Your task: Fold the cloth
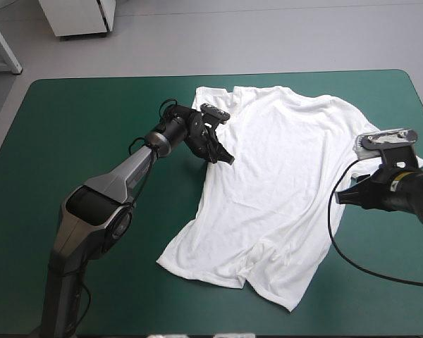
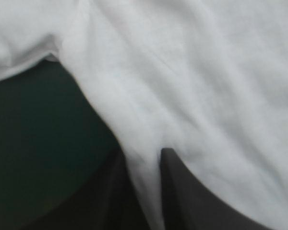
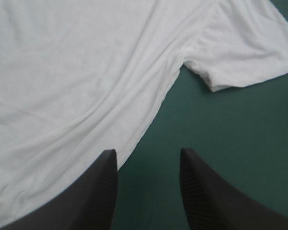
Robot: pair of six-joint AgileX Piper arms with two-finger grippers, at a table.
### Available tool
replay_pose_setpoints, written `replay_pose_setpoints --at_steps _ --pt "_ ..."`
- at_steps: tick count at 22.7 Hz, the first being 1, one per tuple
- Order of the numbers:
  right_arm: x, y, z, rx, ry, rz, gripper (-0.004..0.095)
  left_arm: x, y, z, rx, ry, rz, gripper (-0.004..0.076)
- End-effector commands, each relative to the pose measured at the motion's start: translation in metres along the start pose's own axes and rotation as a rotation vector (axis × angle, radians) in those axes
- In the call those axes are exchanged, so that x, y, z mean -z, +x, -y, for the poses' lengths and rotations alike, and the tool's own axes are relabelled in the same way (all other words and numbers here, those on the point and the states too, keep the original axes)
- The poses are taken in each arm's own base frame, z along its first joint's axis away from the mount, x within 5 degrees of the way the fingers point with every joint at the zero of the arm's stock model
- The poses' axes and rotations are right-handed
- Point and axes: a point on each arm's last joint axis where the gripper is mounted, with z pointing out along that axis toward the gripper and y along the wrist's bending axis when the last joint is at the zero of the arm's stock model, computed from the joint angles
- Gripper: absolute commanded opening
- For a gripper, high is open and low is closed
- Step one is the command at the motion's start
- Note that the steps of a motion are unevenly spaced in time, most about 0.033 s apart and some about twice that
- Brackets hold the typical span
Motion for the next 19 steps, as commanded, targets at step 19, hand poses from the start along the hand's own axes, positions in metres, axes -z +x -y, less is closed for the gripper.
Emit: replay_pose_setpoints --at_steps 19 --pt "-0.158 -0.004 0.028 -0.391 0.008 -0.173 0.0538 0.006 0.001 0.016 0.042 0.154 -0.020 -0.0010"
